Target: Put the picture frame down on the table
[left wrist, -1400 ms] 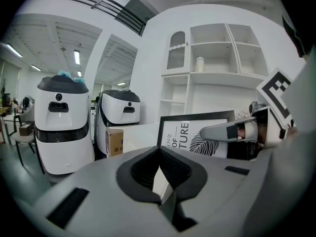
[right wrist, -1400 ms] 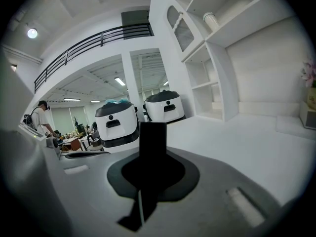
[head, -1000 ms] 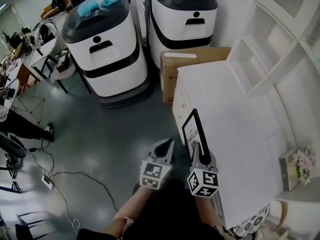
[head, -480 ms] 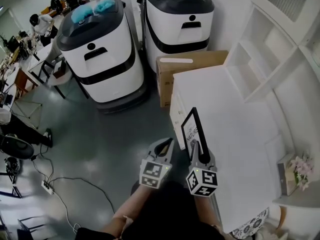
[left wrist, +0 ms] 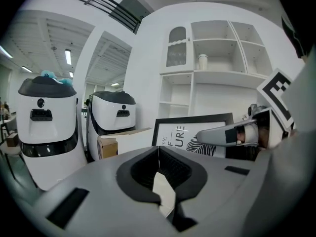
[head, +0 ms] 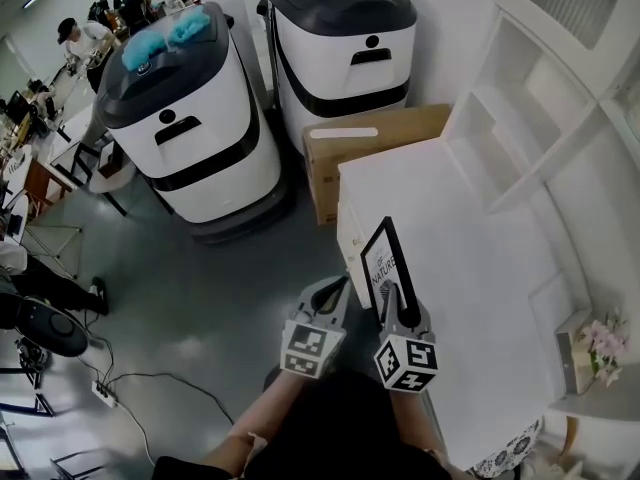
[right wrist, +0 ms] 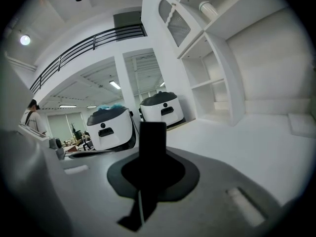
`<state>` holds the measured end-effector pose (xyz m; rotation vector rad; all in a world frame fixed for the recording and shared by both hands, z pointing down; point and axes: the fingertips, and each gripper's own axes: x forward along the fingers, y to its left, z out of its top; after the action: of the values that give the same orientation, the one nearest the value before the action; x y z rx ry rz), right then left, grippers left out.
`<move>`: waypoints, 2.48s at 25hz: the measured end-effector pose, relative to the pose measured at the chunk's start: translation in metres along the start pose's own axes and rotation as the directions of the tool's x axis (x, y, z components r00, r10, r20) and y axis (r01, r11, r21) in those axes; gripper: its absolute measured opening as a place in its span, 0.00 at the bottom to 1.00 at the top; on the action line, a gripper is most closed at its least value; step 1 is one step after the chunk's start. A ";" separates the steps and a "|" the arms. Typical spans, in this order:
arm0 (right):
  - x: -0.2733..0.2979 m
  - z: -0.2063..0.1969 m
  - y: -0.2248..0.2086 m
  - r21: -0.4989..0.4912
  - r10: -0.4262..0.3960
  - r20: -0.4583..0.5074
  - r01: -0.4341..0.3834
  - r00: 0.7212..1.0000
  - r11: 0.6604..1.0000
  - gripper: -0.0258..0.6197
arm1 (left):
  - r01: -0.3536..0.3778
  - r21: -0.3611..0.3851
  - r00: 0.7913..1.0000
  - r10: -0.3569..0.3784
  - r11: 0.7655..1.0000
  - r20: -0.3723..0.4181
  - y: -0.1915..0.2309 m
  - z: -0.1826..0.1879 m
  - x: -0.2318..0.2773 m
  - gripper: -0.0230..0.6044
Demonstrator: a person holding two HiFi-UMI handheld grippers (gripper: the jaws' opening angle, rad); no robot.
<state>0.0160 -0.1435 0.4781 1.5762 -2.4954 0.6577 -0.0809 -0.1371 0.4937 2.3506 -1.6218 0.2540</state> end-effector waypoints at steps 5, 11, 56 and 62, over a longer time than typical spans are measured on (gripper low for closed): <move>0.018 0.011 -0.002 0.010 -0.016 0.004 0.016 1.000 1.000 0.06 | 0.014 0.000 1.000 -0.014 1.000 -0.004 0.013 0.008 0.014 0.06; 0.038 0.024 -0.007 0.011 -0.045 0.008 0.045 0.999 0.999 0.06 | 0.034 0.002 0.999 -0.034 0.999 0.000 0.027 0.021 0.035 0.06; 0.123 0.088 -0.082 0.341 -0.293 0.139 0.232 0.946 0.911 0.06 | 0.357 0.128 0.934 -0.353 0.925 -0.055 0.039 0.070 0.186 0.06; 0.119 0.085 -0.095 0.429 -0.330 0.142 0.243 0.933 0.870 0.06 | 0.404 0.101 0.915 -0.398 0.909 -0.071 0.030 0.064 0.199 0.06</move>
<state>0.0571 -0.3126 0.4681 2.2194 -2.2786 1.0628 -0.0390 -0.3441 0.4954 2.6717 -1.0884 0.3188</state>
